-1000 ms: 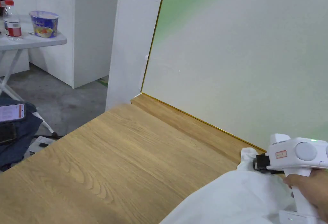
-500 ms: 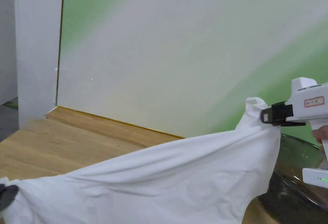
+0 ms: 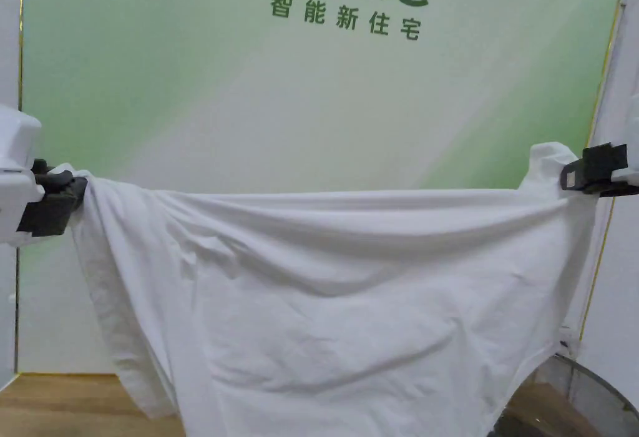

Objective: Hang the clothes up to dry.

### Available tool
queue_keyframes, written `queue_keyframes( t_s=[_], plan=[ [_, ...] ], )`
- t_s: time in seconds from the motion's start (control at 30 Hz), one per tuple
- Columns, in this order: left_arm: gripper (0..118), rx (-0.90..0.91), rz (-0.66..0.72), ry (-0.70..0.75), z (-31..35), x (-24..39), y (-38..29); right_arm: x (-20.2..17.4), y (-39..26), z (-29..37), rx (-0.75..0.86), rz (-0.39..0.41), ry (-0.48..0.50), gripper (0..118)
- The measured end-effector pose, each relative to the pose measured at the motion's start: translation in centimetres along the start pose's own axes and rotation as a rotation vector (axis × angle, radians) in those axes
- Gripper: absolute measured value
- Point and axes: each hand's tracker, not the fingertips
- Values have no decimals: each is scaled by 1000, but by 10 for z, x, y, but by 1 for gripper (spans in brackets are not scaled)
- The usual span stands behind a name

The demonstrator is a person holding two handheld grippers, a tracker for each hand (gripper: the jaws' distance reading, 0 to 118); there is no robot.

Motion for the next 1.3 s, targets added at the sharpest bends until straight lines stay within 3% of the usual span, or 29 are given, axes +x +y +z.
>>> queue_keyframes(
  t_s=[0.2,0.5,0.7,0.8,0.93,1.3],
  plan=[
    [15,53,-96,95,-30,-17,73,3,64,35,97,-1,-18,7],
    [15,13,-64,177,-92,-27,141,-17,110,16,192,-45,-74,7],
    [15,13,17,232,-123,-49,156,-27,111,-21,212,-25,-77,7],
    [14,-17,-52,305,-143,-53,164,-34,114,-40,219,-31,-71,7],
    [15,3,5,300,-158,-63,173,-47,122,-62,239,-44,-74,7],
    [15,-2,-9,317,-218,-83,175,-55,146,-122,247,-70,-68,7]
  ],
)
